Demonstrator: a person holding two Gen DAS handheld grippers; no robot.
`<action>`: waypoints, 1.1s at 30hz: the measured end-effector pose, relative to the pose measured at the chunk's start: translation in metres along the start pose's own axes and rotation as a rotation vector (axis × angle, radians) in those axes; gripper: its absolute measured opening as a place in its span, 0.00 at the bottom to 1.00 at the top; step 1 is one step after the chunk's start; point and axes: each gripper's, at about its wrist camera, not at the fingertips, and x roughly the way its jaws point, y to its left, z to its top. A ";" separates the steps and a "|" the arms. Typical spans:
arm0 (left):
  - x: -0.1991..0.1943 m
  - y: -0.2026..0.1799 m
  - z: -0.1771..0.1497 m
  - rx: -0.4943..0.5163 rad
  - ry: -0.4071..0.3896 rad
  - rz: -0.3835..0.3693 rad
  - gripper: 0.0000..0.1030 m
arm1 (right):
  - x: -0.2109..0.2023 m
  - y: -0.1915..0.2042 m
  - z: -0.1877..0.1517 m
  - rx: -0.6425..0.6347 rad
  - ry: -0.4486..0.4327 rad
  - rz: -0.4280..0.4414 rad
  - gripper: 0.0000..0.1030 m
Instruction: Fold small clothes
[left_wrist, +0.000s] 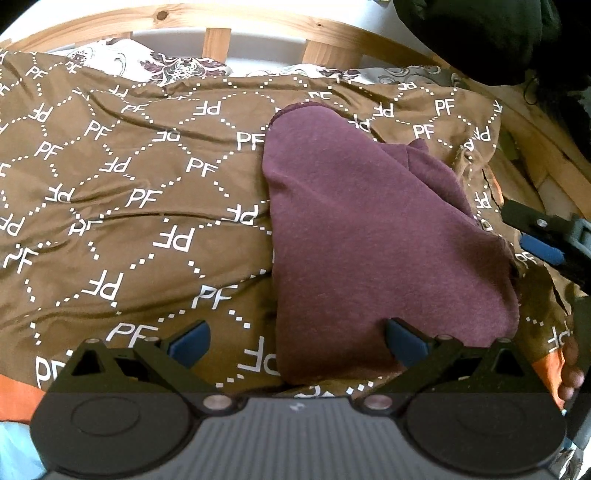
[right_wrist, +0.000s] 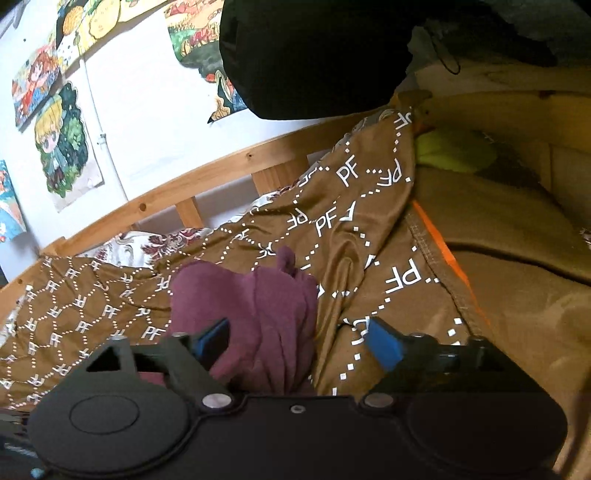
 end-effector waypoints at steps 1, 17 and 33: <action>-0.001 -0.001 -0.001 0.007 -0.002 -0.001 0.99 | -0.004 0.000 0.000 0.007 0.008 0.006 0.97; -0.020 -0.002 -0.004 -0.025 -0.119 -0.108 0.99 | -0.028 -0.016 0.002 0.109 -0.033 0.088 0.99; 0.002 0.004 -0.007 -0.067 -0.055 -0.149 0.99 | -0.009 -0.009 -0.008 0.121 0.022 0.141 0.99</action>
